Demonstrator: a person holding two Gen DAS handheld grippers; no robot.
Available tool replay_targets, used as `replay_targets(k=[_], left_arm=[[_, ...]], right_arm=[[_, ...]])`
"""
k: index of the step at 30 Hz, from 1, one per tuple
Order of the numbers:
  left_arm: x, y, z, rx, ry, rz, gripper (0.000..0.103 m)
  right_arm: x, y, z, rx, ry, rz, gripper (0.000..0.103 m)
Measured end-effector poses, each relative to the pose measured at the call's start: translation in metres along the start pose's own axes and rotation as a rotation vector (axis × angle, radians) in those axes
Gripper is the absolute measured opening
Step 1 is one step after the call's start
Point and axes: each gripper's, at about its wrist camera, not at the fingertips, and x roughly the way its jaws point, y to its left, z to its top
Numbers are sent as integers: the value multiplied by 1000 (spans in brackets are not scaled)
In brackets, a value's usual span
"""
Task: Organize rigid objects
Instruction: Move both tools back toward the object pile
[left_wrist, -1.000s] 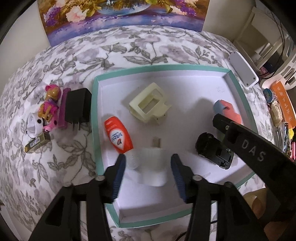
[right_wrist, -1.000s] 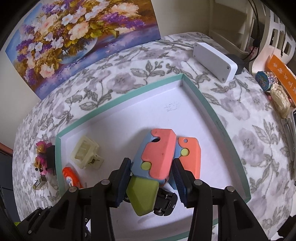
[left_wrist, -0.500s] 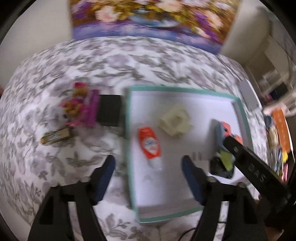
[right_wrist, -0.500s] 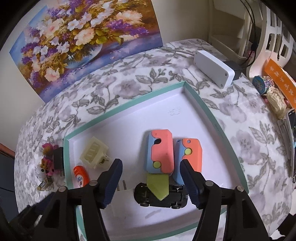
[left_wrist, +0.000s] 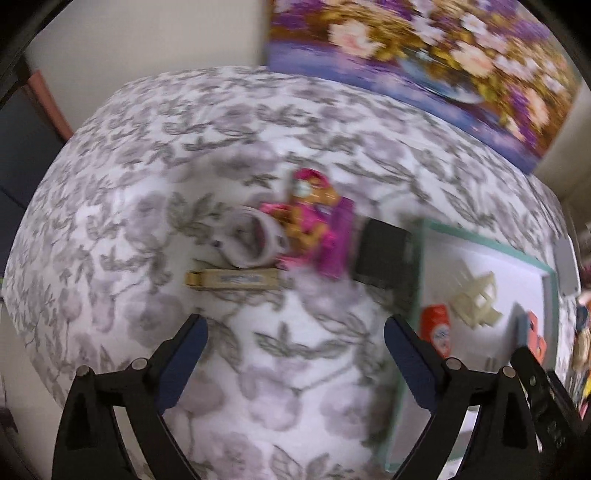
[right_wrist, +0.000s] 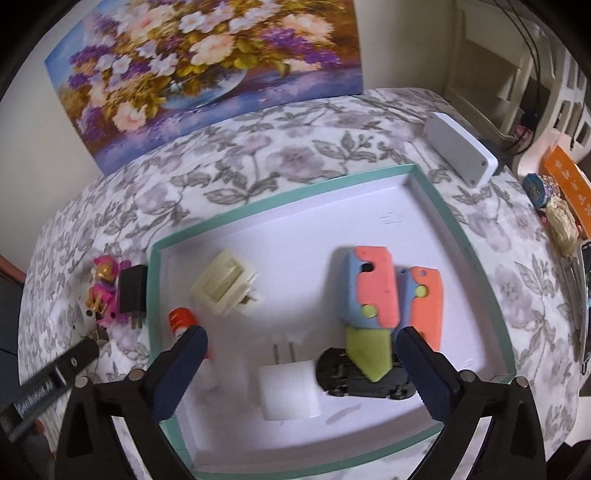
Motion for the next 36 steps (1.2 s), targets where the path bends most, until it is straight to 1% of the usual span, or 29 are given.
replay_targets(k=[3,5,7,9,11,16,20,24,28,32,34,36], left_arm=[[-3,19,5,-54,-25,10,97],[-4,26,8,-71,-39,16,97],[-8,36,10,-87,-65,34,97],[-10,42,13,-92,-80,41,97],[-11,47,16,-94,-92,47,97],[-19,55,27,-109,-116,45,97],[-10,58,33,-114,-80,22,97],[5,70,42,-155,-30,19,97],[12,84,53,-193,-21,23,97],[21,90,59,-195,-4,17,97],[28,91,60,-196,13,0,97],[35,89,62,-188,29,-10,97]], right_arm=[[-1,12,-2,-23,-2,0,103],[-5,21,-4,-37,-16,4,103],[-10,30,-5,-42,-33,25,103],[-15,40,-6,-52,-45,54,103],[-17,50,-6,-59,-54,65,103],[-18,69,-6,-72,-50,111,103],[-14,80,-3,-95,-52,107,103],[-4,90,3,-100,-34,123,103],[4,105,7,-121,-19,153,103],[13,123,9,-166,-14,163,103],[18,133,11,-180,-12,164,102],[22,142,13,-197,-9,168,98]])
